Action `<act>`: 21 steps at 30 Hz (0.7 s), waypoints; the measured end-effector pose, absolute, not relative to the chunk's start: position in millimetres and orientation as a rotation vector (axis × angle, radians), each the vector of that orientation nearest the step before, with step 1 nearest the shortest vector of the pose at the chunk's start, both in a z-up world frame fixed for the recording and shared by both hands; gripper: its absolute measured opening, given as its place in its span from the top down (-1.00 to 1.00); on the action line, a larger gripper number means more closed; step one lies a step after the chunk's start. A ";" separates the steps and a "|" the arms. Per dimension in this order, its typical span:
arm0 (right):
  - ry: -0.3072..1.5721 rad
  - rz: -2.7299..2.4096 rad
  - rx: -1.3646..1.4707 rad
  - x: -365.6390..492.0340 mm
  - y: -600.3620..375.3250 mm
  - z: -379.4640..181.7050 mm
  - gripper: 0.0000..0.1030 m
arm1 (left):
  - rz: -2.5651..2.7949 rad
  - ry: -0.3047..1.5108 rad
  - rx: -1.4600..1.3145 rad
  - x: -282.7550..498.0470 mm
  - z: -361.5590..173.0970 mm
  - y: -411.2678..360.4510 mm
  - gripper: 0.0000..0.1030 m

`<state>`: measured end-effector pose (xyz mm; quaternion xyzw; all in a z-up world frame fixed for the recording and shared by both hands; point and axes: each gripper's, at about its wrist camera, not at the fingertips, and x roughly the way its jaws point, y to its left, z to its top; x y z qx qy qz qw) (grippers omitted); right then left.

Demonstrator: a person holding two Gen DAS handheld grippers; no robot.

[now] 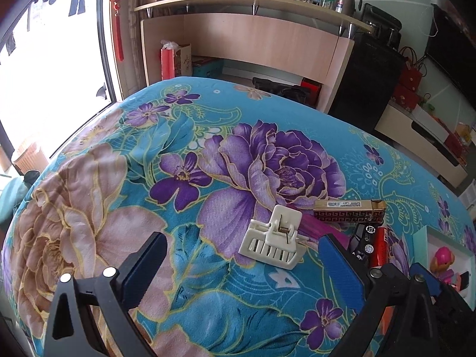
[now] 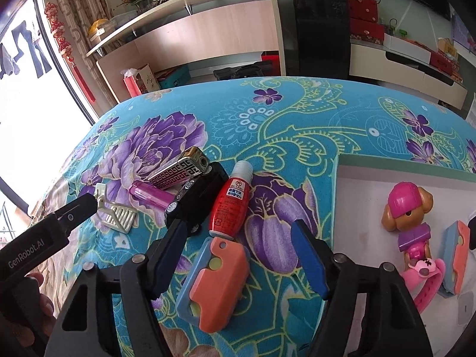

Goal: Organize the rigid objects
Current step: 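Move the left tool to the white hair clip while the right tool approaches the orange-blue toy, then close the left tool on the white clip while the right tool grasps the orange-blue toy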

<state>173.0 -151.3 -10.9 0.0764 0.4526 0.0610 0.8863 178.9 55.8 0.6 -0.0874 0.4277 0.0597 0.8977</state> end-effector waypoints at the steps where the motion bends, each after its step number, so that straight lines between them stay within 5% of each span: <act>1: 0.946 0.131 0.156 172.0 -150.4 -11.0 -0.42 | 0.121 0.885 -0.176 179.4 -0.4 54.8 -0.99; 10: 1.020 0.146 0.152 163.0 -142.0 -18.3 -0.40 | 0.091 0.895 -0.156 190.5 -11.9 49.5 -0.72; 17: 1.044 0.142 0.100 159.5 -132.7 -21.9 -0.39 | 0.033 0.882 -0.130 192.4 -10.6 37.5 -0.07; 21: 1.053 0.137 0.074 158.7 -129.8 -23.5 -0.28 | 0.028 0.881 -0.105 191.3 -9.3 34.1 -0.04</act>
